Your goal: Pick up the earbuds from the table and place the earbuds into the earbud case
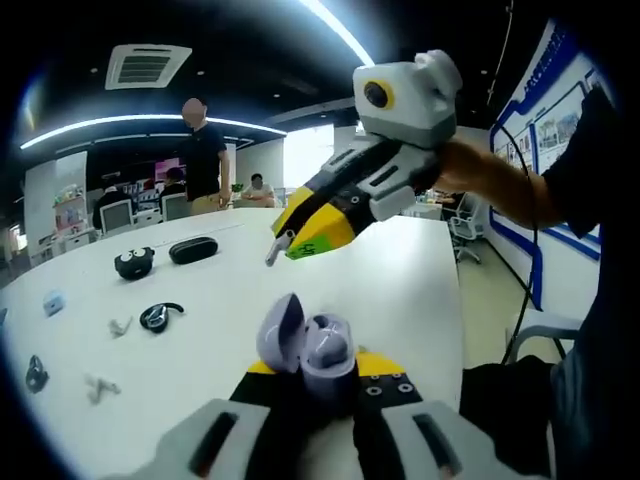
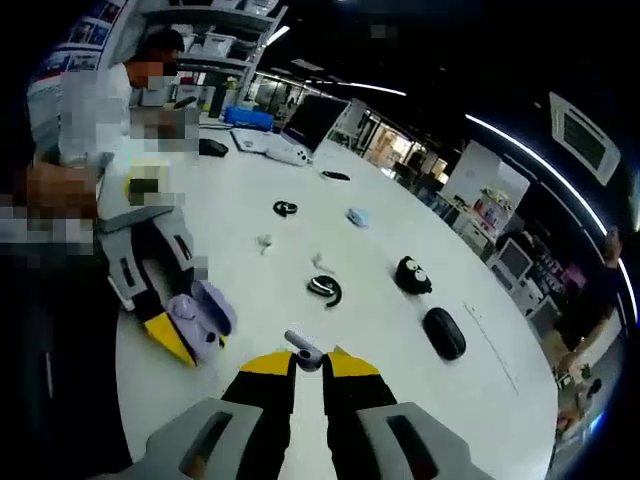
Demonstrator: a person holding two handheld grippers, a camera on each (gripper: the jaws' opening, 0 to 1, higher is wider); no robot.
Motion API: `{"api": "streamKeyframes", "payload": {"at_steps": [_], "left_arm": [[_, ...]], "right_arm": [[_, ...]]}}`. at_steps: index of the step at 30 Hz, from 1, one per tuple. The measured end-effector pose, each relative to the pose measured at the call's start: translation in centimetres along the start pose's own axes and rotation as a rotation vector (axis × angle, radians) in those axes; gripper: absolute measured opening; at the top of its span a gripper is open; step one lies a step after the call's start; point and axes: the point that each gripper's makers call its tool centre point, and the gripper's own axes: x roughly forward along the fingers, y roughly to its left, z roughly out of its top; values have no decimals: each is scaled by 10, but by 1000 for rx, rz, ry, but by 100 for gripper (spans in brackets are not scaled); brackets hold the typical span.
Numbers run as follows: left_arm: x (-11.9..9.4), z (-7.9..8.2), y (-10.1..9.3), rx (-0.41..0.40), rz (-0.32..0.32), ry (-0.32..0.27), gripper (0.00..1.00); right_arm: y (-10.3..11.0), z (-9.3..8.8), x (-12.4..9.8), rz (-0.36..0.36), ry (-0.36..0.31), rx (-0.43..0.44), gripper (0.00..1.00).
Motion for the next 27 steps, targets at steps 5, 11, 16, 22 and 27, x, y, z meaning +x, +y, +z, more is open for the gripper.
{"api": "streamKeyframes", "payload": {"at_steps": [5,11,16,22,27], "left_arm": [[1,1,-1,-1,30,18,20],[2,3,-1,98,129,75,20],[6,6,-5,179,193,102,20],[7,7,-4,189,222,114,20],[6,7,-4,206,235,124,20]], "right_arm": [[13,-4,-6,-7,13,-42,10],[21,-6,-12,-36,26,-73,10],[29,-7,-12,-68,41,-125,10],[35,-8,-13,-103,67,-184,10],[38,-11,-10,-107,85,-218,10]]}}
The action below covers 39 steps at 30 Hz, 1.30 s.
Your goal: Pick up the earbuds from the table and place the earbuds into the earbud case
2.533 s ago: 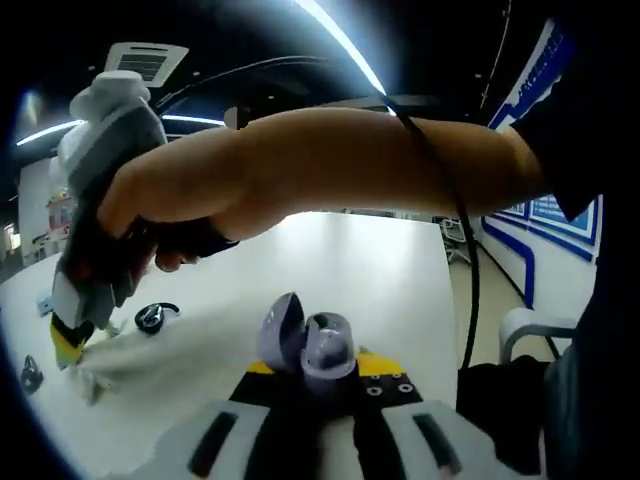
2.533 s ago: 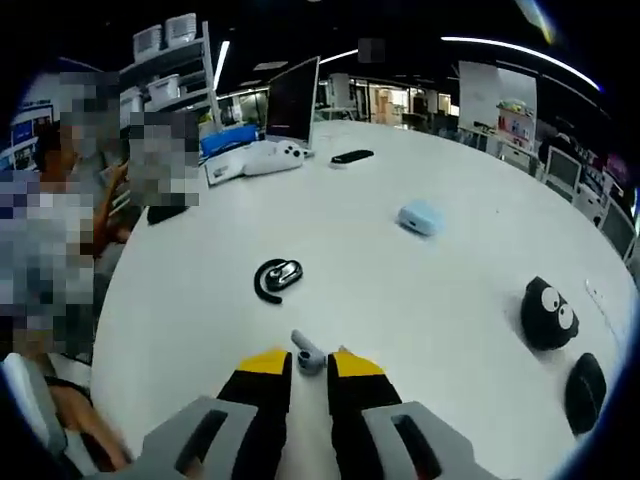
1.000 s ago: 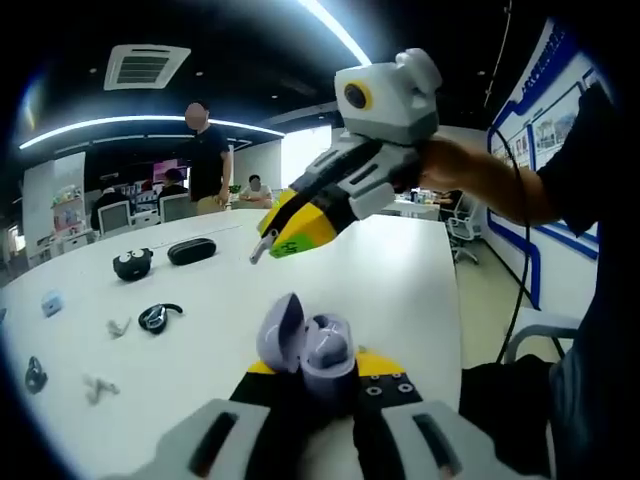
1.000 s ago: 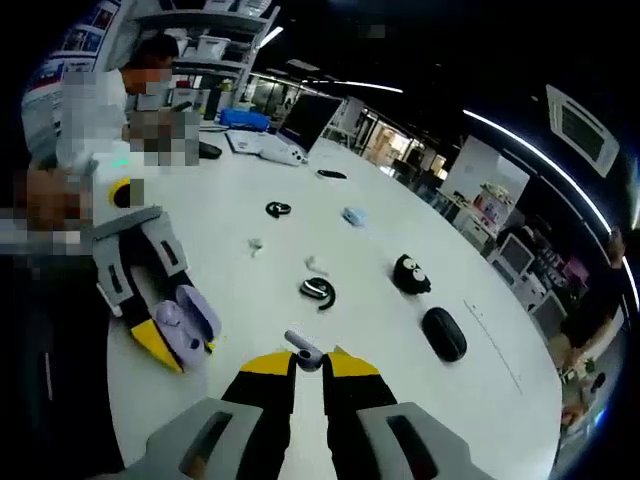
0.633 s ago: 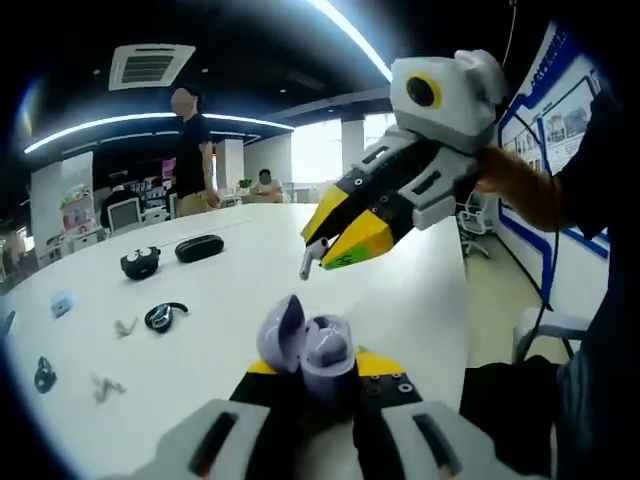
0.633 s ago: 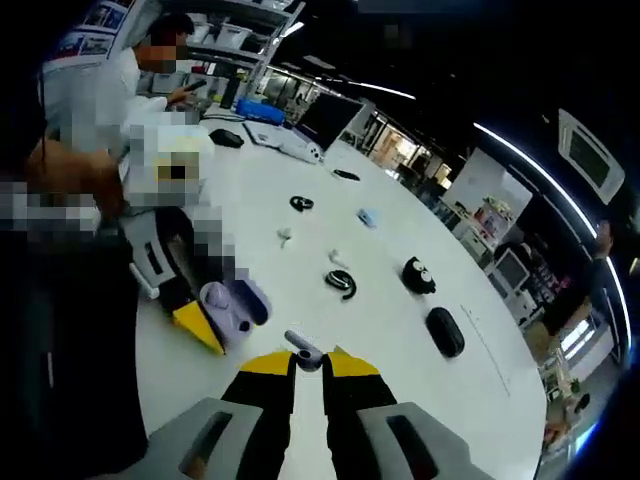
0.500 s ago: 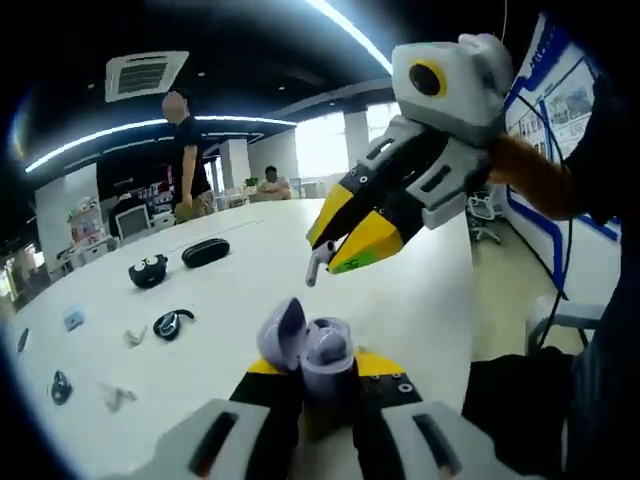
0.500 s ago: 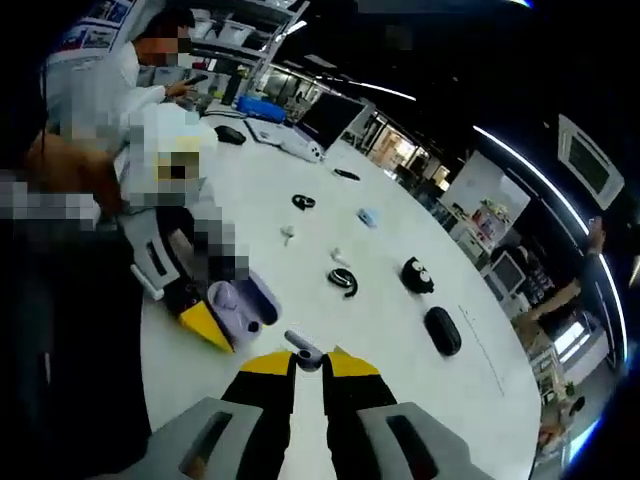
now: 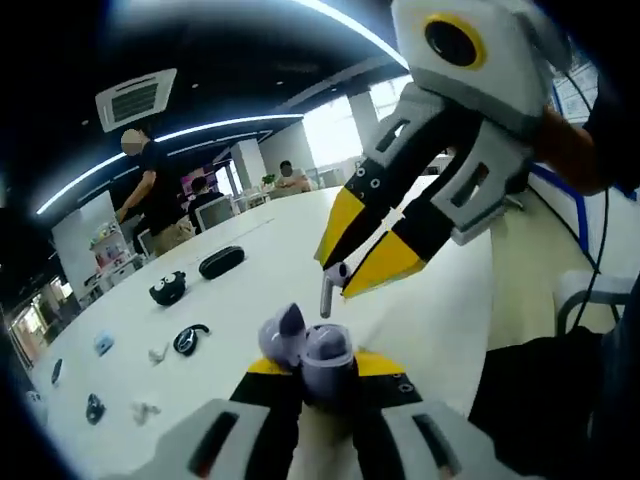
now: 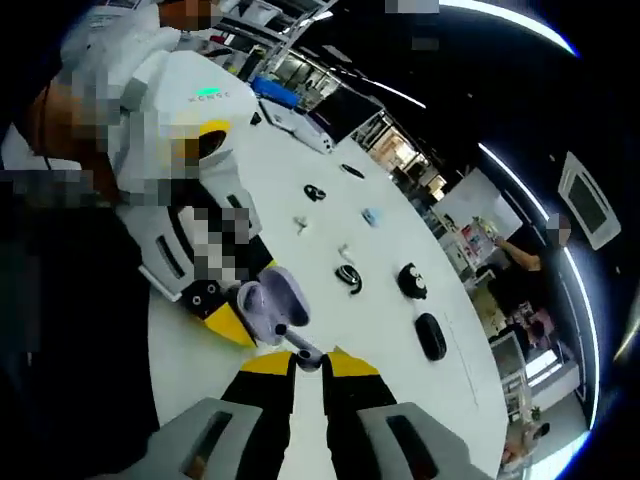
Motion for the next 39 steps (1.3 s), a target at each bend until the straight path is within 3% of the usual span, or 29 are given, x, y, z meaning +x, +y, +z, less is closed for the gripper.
{"api": "streamKeyframes", "payload": {"at_steps": [9,16,28,39], "left_arm": [[-1,1,0,56,13,15,20],[-1,1,0,60,12,12,20],[0,1,0,45,5,2,20],[-1,1,0,61,12,7,20]], "right_arm": [[2,-1,4,-9,24,-37,10],[4,1,5,-13,40,-68,10],[6,1,2,4,49,-49,10],[7,-2,6,-31,102,-159,10]]}}
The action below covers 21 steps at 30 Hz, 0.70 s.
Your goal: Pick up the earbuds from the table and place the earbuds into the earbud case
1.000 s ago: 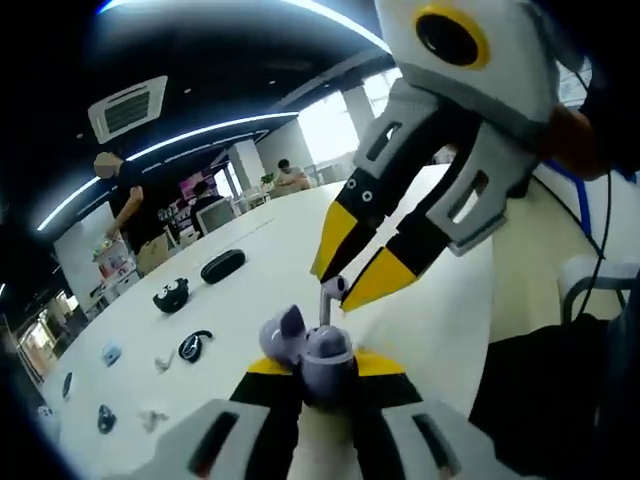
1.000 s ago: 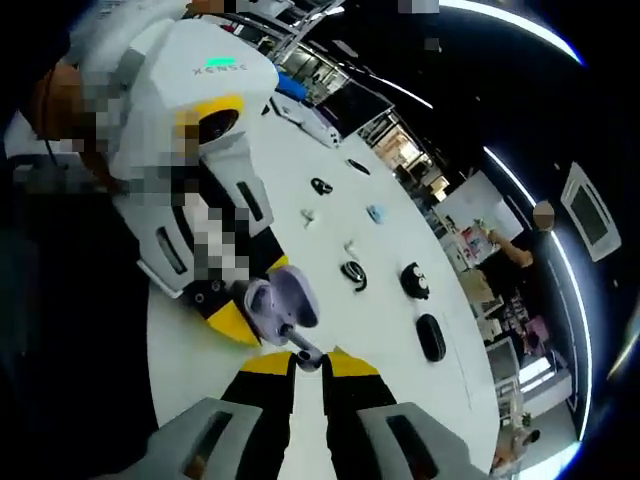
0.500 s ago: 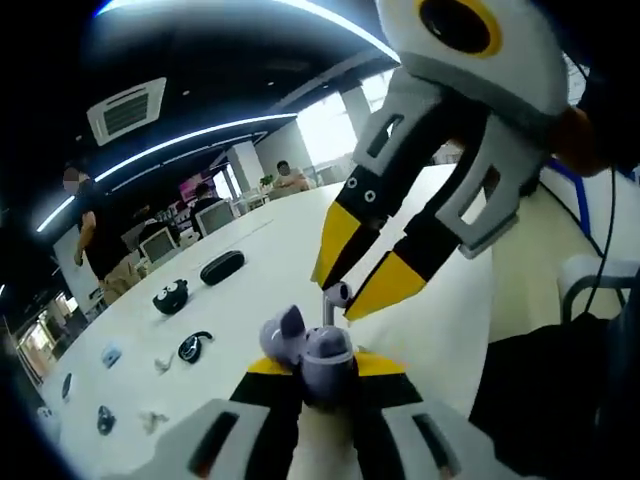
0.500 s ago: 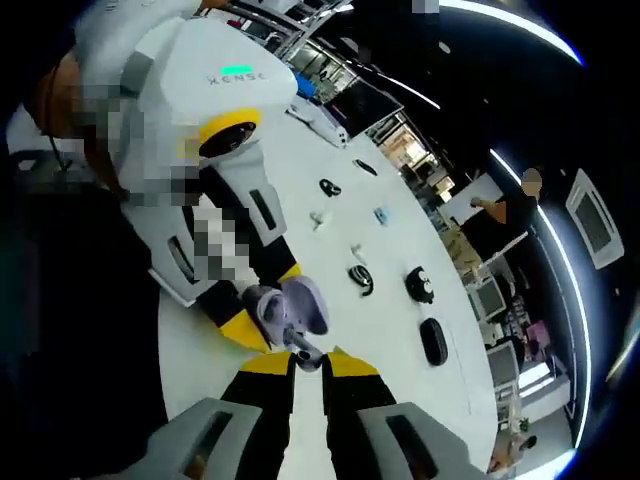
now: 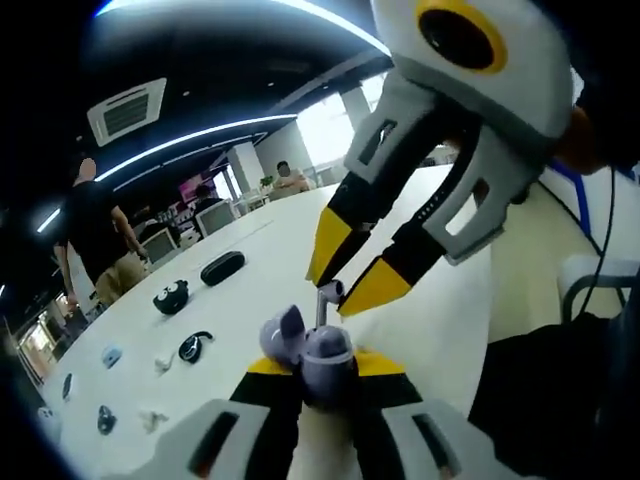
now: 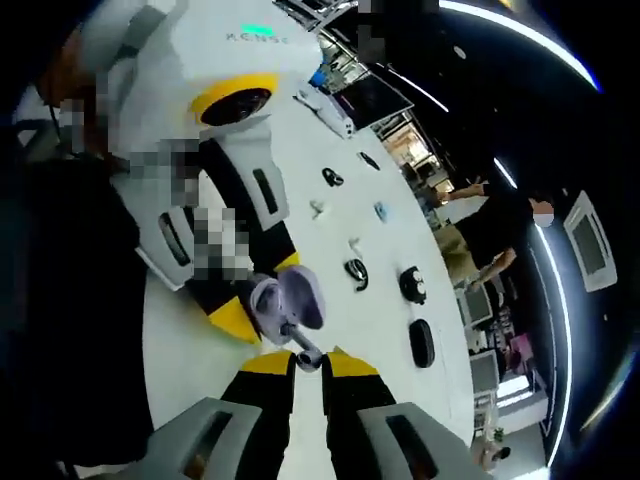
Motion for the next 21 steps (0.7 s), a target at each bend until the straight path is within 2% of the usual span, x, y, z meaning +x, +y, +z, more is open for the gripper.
{"api": "streamKeyframes", "payload": {"at_steps": [10,21], "left_arm": [[0,0,0,16,2,0,20],[0,0,0,3,-3,-6,20]], "right_arm": [[4,3,-8,6,10,-15,10],[6,11,-15,-5,-15,-29,10]]}}
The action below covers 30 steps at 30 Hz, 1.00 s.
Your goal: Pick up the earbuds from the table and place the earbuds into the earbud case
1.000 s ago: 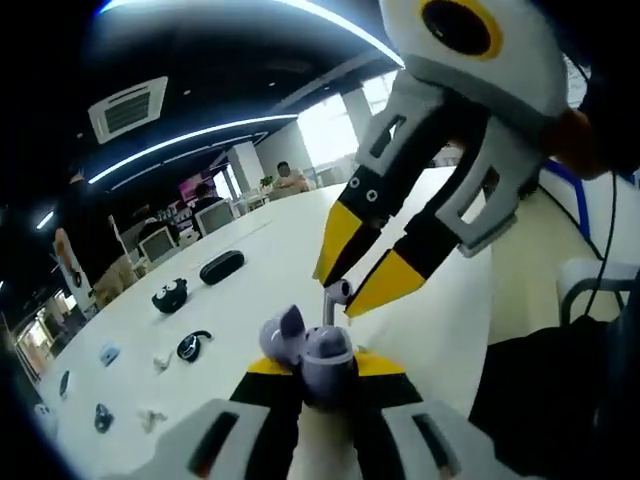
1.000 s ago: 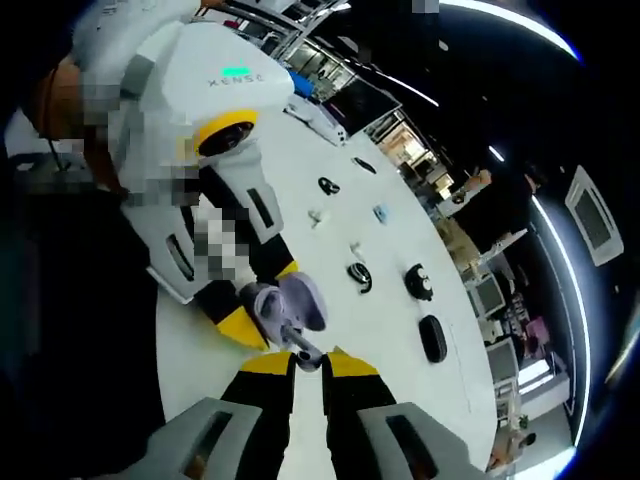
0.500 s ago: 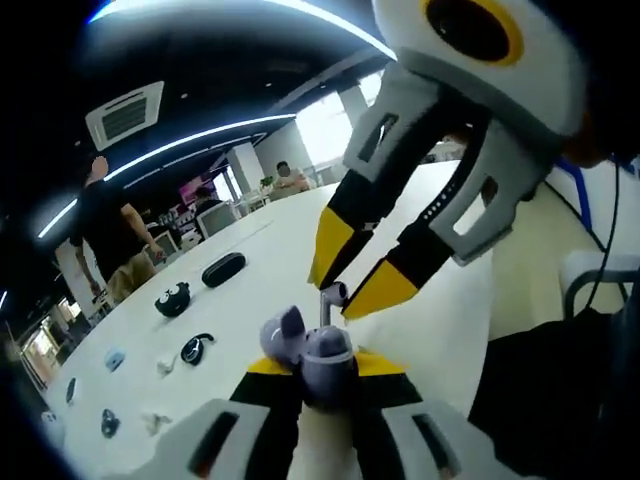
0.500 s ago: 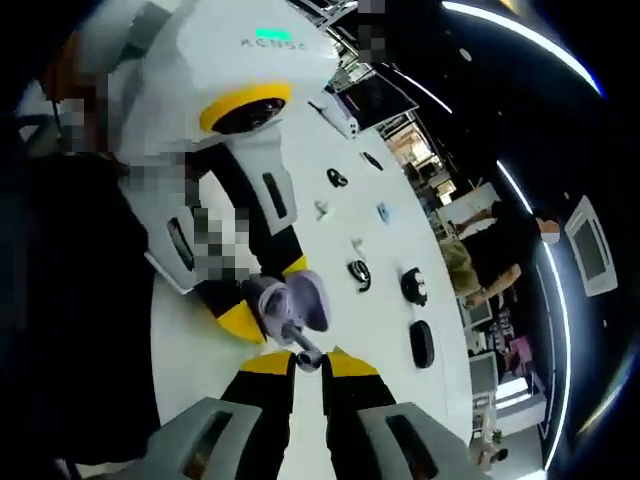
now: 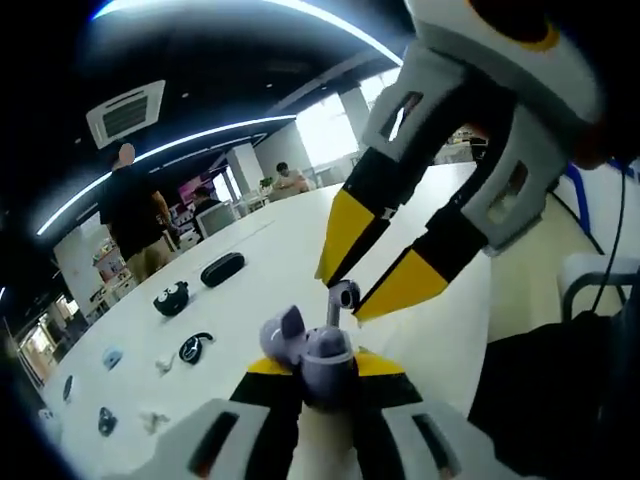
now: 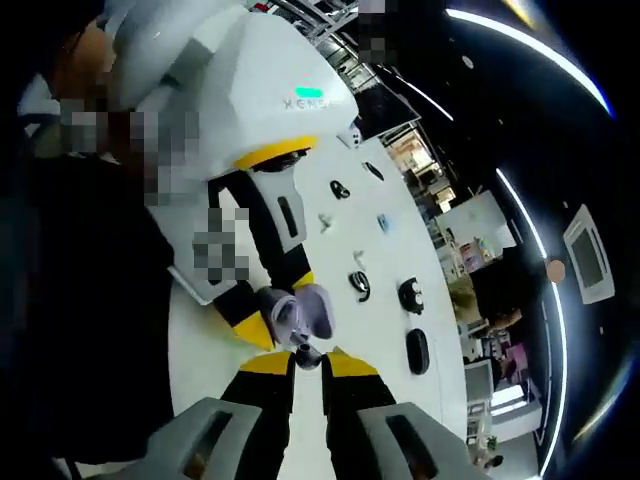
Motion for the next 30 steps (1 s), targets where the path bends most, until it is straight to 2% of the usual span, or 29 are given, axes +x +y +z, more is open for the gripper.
{"api": "streamKeyframes", "payload": {"at_steps": [13,19,30], "left_arm": [[-1,0,0,-6,-1,-2,20],[-1,0,0,-7,0,-1,20],[-2,1,-1,2,2,1,20]], "right_arm": [[-1,4,-3,-13,-18,24,10],[-9,-5,2,-42,2,45,10],[-4,-1,5,-44,0,33,10]]}}
